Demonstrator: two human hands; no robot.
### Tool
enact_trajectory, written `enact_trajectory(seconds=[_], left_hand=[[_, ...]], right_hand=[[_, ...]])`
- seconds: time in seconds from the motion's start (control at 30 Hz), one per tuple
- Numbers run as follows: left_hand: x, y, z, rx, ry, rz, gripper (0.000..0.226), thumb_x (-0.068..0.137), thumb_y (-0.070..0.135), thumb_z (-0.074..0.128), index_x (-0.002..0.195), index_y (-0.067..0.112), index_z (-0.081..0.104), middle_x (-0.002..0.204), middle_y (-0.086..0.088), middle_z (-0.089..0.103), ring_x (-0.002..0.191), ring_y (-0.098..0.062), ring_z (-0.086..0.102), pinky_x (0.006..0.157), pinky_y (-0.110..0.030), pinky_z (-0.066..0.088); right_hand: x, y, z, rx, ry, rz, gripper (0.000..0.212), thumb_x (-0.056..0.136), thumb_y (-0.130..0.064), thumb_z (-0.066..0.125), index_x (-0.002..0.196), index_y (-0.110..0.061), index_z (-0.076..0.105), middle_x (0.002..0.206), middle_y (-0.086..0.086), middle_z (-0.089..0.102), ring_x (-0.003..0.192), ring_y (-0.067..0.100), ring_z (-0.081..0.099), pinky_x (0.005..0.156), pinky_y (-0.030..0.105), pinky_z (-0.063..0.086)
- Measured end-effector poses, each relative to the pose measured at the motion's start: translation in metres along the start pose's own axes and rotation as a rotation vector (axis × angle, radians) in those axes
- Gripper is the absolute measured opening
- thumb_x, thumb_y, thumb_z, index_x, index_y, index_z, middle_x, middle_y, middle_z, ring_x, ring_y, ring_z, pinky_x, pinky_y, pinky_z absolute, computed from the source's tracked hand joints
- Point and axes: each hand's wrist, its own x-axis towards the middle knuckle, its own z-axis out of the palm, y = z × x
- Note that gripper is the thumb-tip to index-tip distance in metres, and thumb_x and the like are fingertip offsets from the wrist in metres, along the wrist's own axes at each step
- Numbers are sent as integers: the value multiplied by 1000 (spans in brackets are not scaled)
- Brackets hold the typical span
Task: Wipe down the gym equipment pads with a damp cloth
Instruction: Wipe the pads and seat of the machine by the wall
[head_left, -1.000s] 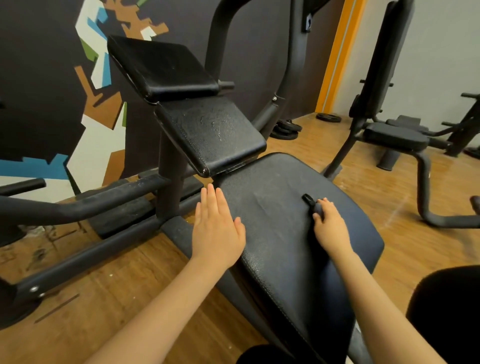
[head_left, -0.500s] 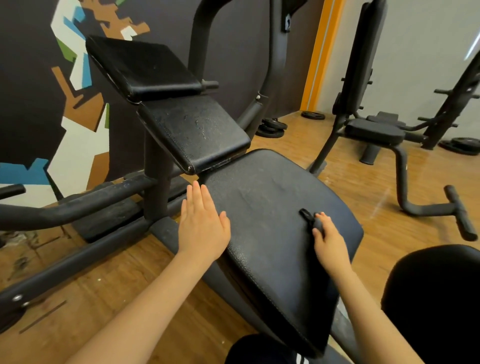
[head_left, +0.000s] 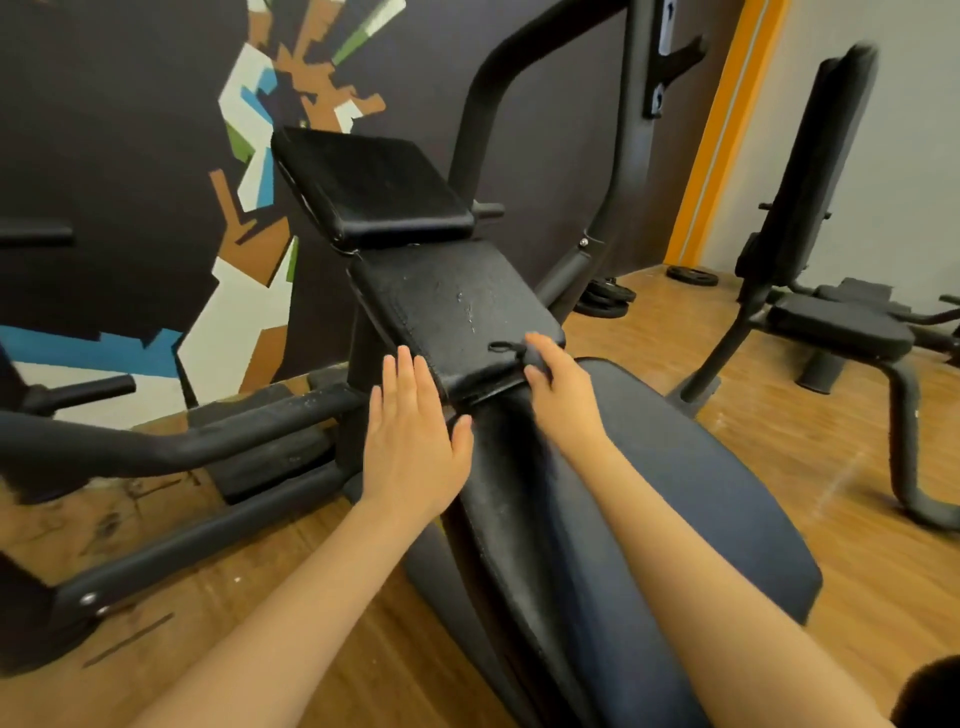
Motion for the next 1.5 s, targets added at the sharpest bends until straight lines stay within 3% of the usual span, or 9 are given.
enact_trajectory(seconds=[0.13, 0.27, 0.37, 0.5, 0.6, 0.73, 0.97, 1.3, 1.5], left_hand=[[39, -14, 7, 15, -131, -94, 86, 97, 56, 31, 150, 3, -11, 158, -14, -17, 146, -26, -17, 118, -40, -3], [44, -18, 21, -57, -175, -131, 92, 95, 59, 32, 147, 4, -20, 157, -11, -23, 145, -23, -20, 116, -36, -7], [47, -17, 23, -23, -149, -138, 92, 95, 59, 31, 145, 4, -24, 156, -11, -25, 144, -22, -21, 115, -33, -10], [48, -20, 25, 13, -148, -150, 90, 96, 59, 28, 145, 5, -25, 156, -10, -27, 143, -20, -24, 114, -33, -11], [47, -20, 24, -4, -149, -147, 89, 96, 58, 29, 145, 6, -25, 155, -8, -29, 137, -14, -30, 111, -31, -15], [47, -19, 23, -12, -151, -139, 88, 97, 56, 31, 147, 7, -23, 156, -7, -27, 141, -16, -26, 111, -32, -14], [46, -20, 24, 11, -155, -160, 88, 95, 59, 26, 148, 7, -21, 156, -8, -25, 144, -19, -23, 114, -35, -11], [45, -16, 20, 5, -157, -167, 86, 97, 53, 32, 148, 8, -21, 157, -6, -24, 144, -18, -22, 116, -36, -9], [44, -15, 20, 1, -147, -177, 87, 97, 50, 35, 148, 7, -20, 158, -8, -22, 145, -19, -19, 117, -36, -6]], right_hand=[[91, -13, 10, 50, -19, 25, 40, 97, -10, 42, 138, -11, 42, 144, 7, 41, 135, 23, 33, 109, 32, 28], [129, 1, 33, -110, -72, 95, 36, 98, -10, 39, 132, -1, 42, 140, 16, 41, 131, 30, 36, 102, 31, 29], [125, -21, 66, -131, -117, -100, 43, 97, -10, 42, 140, -6, 36, 150, 7, 30, 141, 19, 19, 110, 25, 18], [104, -37, 85, -133, -337, -468, 48, 97, -12, 44, 143, -14, 32, 152, -1, 26, 142, 11, 16, 110, 18, 12], [136, -21, 71, -105, -278, -378, 47, 97, -10, 43, 143, -11, 34, 152, 2, 28, 142, 14, 18, 107, 14, 11], [180, -36, 77, -136, -190, -170, 45, 98, -9, 40, 142, -7, 33, 152, 7, 26, 142, 20, 18, 110, 24, 15], [117, -49, 94, -55, -361, -493, 50, 95, -8, 46, 143, -16, 34, 150, -2, 31, 140, 11, 20, 107, 15, 12], [130, 25, 34, -74, -82, -47, 41, 95, -3, 45, 135, 1, 42, 146, 14, 37, 139, 24, 27, 108, 20, 13], [64, 17, 48, -72, -122, -219, 44, 91, 1, 49, 134, -4, 45, 146, 8, 37, 140, 19, 25, 106, 13, 9]])
